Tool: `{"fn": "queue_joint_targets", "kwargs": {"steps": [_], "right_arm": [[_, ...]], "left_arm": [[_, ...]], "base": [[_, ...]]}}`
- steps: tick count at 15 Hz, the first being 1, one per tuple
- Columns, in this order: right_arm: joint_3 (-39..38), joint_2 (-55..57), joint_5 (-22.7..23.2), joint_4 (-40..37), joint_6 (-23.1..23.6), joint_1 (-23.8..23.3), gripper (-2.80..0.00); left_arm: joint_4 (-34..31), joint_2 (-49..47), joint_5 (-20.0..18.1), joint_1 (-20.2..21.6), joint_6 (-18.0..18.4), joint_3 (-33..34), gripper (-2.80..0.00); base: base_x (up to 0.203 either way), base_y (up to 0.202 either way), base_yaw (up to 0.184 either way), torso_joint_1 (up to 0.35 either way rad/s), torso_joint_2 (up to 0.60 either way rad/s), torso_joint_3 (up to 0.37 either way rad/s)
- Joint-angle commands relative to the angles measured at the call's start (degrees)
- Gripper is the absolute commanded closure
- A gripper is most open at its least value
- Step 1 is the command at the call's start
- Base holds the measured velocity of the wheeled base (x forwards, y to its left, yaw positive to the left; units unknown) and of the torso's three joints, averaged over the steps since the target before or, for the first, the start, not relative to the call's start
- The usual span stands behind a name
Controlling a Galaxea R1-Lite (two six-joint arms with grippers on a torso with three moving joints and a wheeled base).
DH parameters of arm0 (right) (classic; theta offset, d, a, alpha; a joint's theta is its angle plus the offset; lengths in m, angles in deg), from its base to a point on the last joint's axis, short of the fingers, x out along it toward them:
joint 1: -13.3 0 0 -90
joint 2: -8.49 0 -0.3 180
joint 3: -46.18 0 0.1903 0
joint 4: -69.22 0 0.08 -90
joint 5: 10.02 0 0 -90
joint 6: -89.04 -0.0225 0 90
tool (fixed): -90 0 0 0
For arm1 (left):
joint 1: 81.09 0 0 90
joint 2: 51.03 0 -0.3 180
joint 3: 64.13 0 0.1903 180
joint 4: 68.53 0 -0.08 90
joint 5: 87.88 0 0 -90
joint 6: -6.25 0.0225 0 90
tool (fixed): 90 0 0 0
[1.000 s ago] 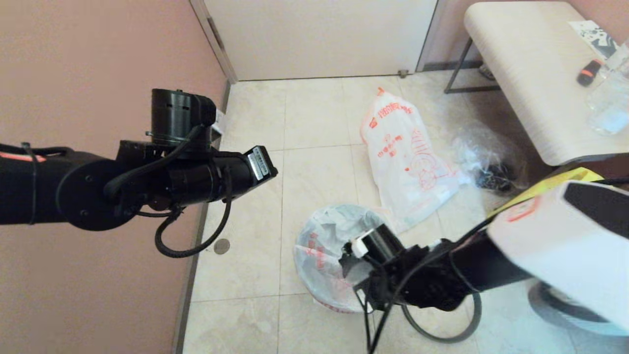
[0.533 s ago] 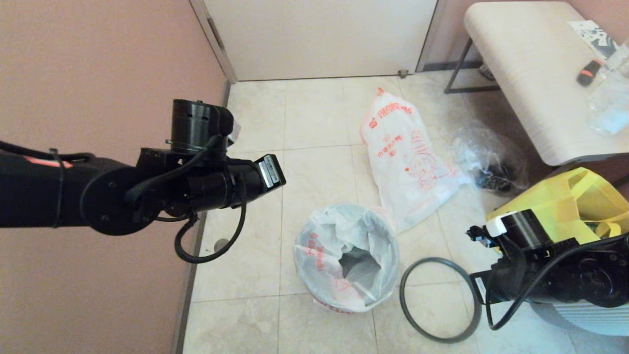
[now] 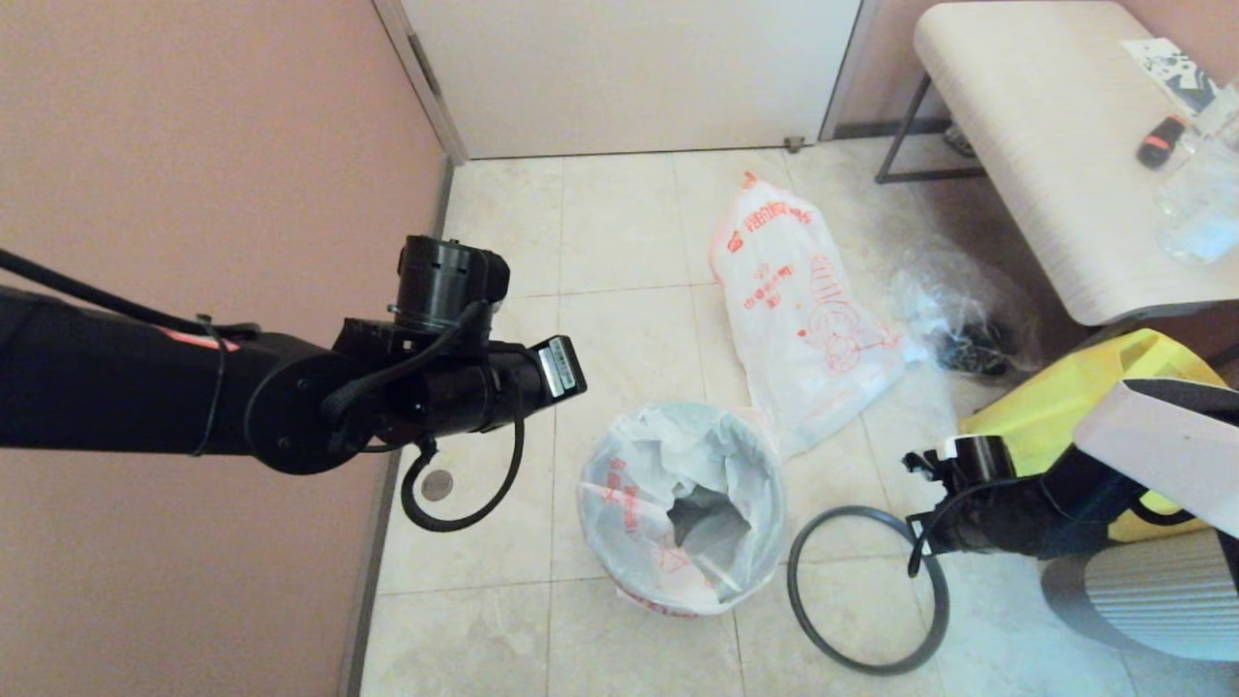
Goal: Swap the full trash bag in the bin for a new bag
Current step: Place the trash can ring on the trash can
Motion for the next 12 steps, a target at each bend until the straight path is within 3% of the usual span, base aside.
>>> {"fn": "queue_joint_targets", "kwargs": {"steps": [1,5,7,8,12], "right_arm": [[7.9,9.4,0.3,-2.2,1.4,-1.6,0.0],[21.1,19.1,1.3,-8.5,8.2,-3.4,0.0],[28.7,21.3,1.4,-13.1,9.4,-3.9,0.0],[31.5,22.4,1.5,-15.6,9.6,-4.1,-2.8],[35.0,24.9,1.5,-17.2,9.5,-5.1,-2.8]], "left_arm": [[0.1,-1.4,0.2,-0.2,-0.2,0.0,0.0],[0.4,-2.5,0.3,-0.2,-0.2,0.2,0.0],[0.4,-3.1,0.3,-0.2,-0.2,0.2,0.0],[0.5,-3.4,0.4,-0.2,-0.2,0.2,0.0],[1.1,-3.6,0.9,-0.5,-0.2,0.4,0.0]], "base": [[0.0,0.0,0.0,0.0,0.0,0.0],[0.0,0.0,0.0,0.0,0.0,0.0],[0.0,0.0,0.0,0.0,0.0,0.0],[0.0,0.0,0.0,0.0,0.0,0.0],[0.0,0.0,0.0,0.0,0.0,0.0]]}}
